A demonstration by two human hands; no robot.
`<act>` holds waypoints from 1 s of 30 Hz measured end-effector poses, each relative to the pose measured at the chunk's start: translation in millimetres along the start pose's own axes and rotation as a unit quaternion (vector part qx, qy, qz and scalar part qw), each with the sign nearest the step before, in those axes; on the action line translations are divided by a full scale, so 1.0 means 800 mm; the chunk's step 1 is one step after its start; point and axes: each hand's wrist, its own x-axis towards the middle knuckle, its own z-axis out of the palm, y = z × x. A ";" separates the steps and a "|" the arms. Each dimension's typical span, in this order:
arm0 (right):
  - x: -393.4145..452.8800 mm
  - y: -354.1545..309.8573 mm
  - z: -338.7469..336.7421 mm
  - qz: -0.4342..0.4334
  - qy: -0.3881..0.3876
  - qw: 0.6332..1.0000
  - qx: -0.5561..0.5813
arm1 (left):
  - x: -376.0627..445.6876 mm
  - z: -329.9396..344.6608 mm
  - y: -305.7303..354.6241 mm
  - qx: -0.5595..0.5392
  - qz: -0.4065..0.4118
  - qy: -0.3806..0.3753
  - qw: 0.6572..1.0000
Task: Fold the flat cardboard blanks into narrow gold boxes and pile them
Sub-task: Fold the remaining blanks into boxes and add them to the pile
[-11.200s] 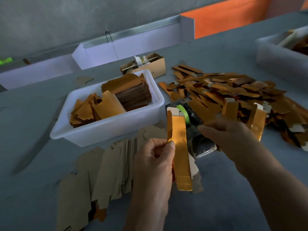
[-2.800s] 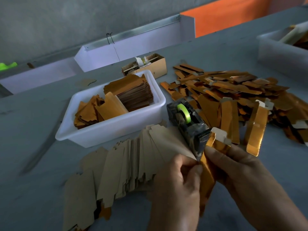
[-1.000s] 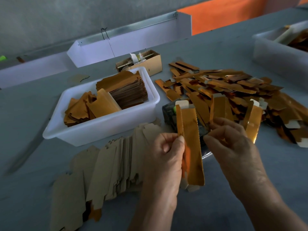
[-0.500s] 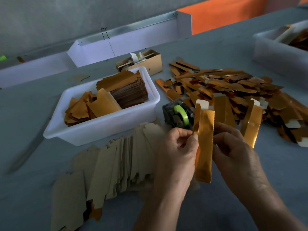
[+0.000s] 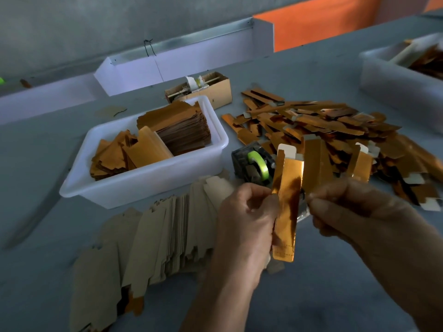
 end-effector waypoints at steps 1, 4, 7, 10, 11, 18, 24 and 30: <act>0.000 -0.004 0.002 -0.019 -0.020 1.000 -0.014 | -0.003 -0.001 0.001 -0.015 -0.005 -0.005 1.000; 0.006 -0.007 0.011 -0.072 -0.044 0.995 -0.051 | -0.009 -0.003 0.003 -0.060 -0.029 -0.027 0.997; 0.009 -0.008 0.016 -0.090 -0.047 0.989 -0.112 | -0.011 -0.007 0.006 -0.065 -0.037 -0.027 0.997; 0.010 -0.007 0.018 -0.086 -0.039 0.982 -0.165 | -0.013 -0.010 0.008 -0.065 -0.041 -0.029 0.997; 0.010 -0.007 0.019 -0.083 -0.033 0.980 -0.180 | -0.013 -0.010 0.009 -0.062 -0.041 -0.030 0.997; 0.012 -0.012 0.021 -0.066 0.016 0.976 -0.206 | -0.016 -0.013 0.013 -0.061 -0.055 -0.055 0.995; 0.011 -0.014 0.028 -0.066 0.034 0.965 -0.252 | -0.017 -0.012 0.010 -0.051 -0.046 -0.054 0.996; 0.009 -0.022 0.038 -0.063 0.054 0.941 -0.327 | -0.017 -0.002 0.003 -0.080 -0.032 0.001 0.996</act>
